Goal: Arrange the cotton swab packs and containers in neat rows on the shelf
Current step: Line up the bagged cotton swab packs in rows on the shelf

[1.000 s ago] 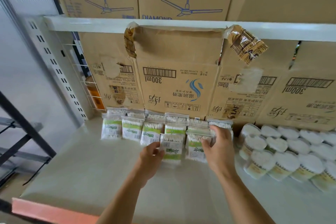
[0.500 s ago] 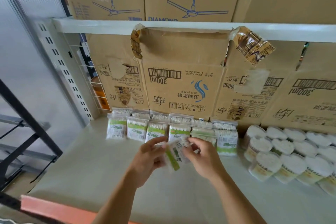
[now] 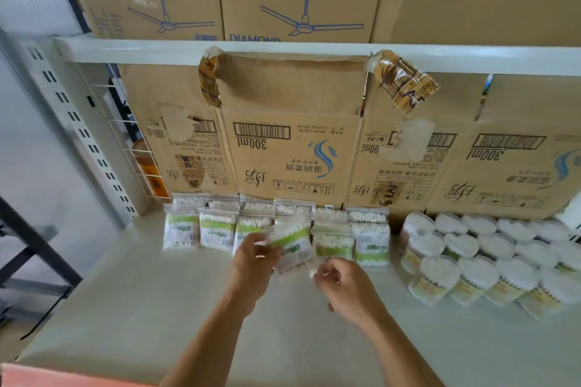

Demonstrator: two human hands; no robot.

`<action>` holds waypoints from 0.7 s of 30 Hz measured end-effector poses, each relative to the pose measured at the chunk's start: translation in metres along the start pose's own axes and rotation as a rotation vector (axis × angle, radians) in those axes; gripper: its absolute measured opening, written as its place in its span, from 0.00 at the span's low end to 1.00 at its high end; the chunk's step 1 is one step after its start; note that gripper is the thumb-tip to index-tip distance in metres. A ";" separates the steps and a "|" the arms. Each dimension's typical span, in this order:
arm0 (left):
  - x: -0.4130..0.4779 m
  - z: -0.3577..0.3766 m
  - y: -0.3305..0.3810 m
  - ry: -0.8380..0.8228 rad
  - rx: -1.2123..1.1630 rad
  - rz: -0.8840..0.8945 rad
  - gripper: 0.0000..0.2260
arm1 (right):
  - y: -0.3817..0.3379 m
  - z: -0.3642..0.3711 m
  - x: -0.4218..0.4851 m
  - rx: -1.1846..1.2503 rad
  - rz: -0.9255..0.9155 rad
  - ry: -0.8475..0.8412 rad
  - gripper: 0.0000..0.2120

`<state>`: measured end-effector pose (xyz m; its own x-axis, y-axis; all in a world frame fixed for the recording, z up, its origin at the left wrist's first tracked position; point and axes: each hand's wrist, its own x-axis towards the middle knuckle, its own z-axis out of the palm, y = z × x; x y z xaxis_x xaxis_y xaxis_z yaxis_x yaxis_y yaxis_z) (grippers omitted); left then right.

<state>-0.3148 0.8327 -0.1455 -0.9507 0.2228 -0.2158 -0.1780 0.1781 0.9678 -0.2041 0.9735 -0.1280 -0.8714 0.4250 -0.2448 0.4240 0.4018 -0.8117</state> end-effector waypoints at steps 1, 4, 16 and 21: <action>0.003 0.002 0.000 0.038 0.090 0.039 0.10 | 0.003 -0.002 0.000 0.004 0.004 0.004 0.04; 0.008 0.006 0.001 0.104 0.304 0.157 0.13 | 0.009 -0.009 -0.004 0.010 0.010 0.032 0.04; -0.012 0.005 -0.015 0.134 0.607 0.373 0.28 | 0.017 -0.011 -0.020 -0.278 -0.218 0.436 0.17; -0.035 0.000 -0.017 0.086 0.982 0.504 0.28 | 0.009 0.004 -0.034 -0.547 -0.078 0.335 0.31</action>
<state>-0.2782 0.8215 -0.1538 -0.8788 0.4232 0.2202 0.4771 0.7770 0.4106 -0.1718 0.9596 -0.1291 -0.8184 0.5720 0.0545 0.5037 0.7599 -0.4108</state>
